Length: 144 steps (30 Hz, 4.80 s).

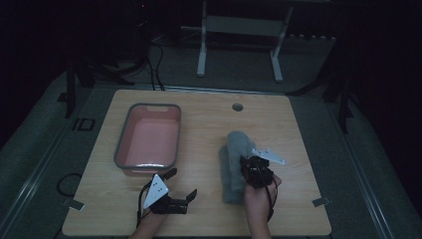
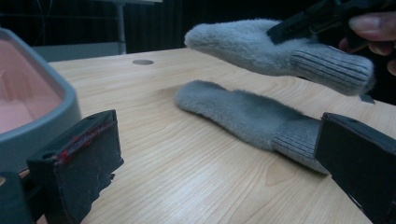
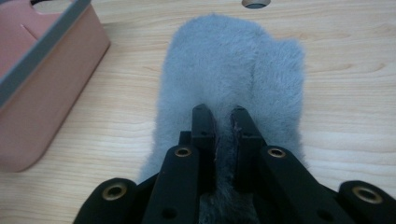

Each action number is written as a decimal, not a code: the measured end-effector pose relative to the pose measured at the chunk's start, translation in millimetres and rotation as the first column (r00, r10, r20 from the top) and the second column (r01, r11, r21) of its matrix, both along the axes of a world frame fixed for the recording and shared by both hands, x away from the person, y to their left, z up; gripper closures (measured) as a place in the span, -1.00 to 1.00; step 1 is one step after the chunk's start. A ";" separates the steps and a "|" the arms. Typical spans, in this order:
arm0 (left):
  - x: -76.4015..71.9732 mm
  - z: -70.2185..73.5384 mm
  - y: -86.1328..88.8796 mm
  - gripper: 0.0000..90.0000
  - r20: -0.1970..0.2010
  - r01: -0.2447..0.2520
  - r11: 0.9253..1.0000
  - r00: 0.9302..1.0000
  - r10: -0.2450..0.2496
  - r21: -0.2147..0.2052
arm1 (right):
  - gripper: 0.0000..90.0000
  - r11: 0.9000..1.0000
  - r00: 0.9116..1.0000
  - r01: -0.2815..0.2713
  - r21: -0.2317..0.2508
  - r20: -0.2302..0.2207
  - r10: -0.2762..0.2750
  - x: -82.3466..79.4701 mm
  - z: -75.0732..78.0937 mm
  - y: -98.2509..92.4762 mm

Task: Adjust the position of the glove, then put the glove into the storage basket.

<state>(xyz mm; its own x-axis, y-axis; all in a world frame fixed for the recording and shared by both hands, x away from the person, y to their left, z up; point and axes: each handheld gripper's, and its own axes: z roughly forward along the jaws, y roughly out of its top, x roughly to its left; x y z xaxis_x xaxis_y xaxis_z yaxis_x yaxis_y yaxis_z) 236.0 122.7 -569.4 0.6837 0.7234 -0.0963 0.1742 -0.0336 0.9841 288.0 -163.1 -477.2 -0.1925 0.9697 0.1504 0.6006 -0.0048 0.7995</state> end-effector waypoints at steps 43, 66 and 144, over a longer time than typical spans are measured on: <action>5.4 1.8 -19.6 -0.97 -0.043 0.079 0.989 0.996 -0.074 0.126 | -0.68 0.903 0.904 -0.425 0.061 -0.018 0.427 52.5 -3.8 -55.9; 53.1 39.9 -79.2 -0.97 -0.147 0.115 0.973 0.985 -0.086 0.200 | -0.75 0.807 0.807 -0.590 -0.013 0.027 0.590 39.2 -34.2 -85.0; 106.8 85.3 -112.4 0.77 -0.484 0.321 0.935 0.849 -0.213 0.151 | 0.81 0.775 0.794 -0.578 0.256 -0.044 0.606 44.7 -14.3 -82.0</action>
